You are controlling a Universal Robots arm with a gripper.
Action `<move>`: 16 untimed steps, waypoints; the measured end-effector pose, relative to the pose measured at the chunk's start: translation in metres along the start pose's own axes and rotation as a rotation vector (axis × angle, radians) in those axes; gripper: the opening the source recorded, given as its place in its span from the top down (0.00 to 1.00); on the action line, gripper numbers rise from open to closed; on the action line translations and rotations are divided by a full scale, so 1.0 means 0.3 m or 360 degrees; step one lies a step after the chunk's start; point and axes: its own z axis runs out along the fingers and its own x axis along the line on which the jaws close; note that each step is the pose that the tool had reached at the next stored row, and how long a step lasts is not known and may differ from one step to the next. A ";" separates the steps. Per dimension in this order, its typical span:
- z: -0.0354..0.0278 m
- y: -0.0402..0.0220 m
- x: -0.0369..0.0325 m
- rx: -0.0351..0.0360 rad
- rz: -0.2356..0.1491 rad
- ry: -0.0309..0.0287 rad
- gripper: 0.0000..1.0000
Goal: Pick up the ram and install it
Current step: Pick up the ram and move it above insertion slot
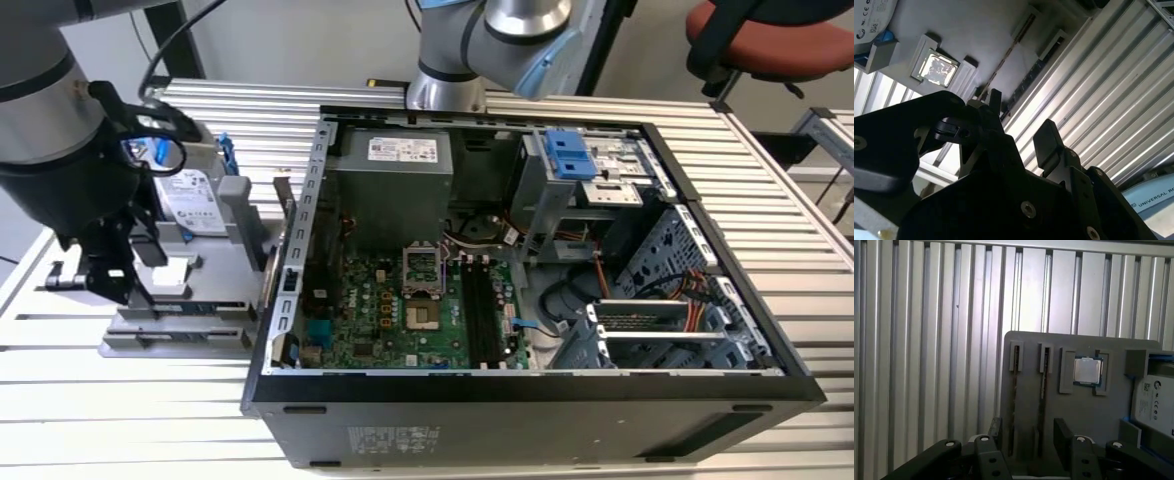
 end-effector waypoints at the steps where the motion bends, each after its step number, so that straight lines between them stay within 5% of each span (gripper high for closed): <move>1: 0.004 0.000 0.001 0.0000 0.0000 0.00000 0.00; 16: 0.058 -0.002 0.023 -0.0001 0.0017 -0.00004 0.00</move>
